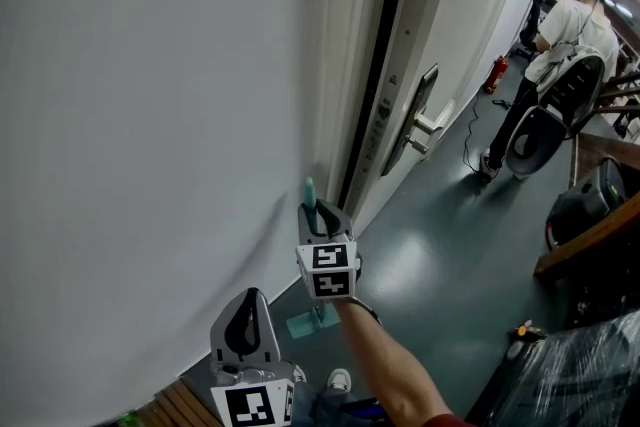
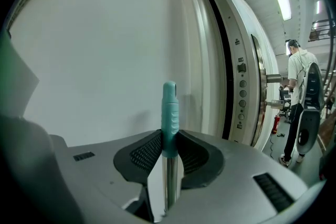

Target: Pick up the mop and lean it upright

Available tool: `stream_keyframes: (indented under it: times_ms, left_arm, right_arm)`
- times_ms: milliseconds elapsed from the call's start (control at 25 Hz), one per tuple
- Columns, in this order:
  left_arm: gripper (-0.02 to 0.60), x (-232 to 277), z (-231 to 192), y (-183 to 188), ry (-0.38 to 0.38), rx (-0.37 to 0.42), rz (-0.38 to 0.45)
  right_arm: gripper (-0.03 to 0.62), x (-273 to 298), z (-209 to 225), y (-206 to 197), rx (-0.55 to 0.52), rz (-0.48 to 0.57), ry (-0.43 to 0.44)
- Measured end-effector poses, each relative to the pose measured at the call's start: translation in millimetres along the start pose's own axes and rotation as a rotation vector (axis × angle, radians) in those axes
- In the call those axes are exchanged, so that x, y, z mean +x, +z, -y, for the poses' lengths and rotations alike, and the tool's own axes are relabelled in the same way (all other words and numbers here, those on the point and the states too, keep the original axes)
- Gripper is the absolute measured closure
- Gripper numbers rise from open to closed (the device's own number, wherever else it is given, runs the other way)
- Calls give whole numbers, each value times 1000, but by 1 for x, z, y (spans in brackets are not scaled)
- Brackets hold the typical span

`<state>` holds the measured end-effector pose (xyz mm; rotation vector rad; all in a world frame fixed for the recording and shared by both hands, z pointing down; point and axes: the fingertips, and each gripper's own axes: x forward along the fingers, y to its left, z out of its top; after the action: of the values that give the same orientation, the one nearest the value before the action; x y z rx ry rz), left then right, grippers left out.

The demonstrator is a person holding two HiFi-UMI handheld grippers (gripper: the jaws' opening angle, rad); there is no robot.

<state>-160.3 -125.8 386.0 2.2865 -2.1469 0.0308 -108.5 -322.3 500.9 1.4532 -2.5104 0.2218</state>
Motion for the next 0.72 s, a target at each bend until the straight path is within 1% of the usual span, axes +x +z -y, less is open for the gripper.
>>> stream_keyframes:
  times_ms: [440, 720]
  left_arm:
    - [569, -2, 1, -5, 3, -3, -7]
    - [569, -2, 1, -7, -1, -4, -13]
  right_arm:
    - [488, 17, 0, -1, -7, -19, 8]
    - [485, 17, -1, 1, -14, -12, 20]
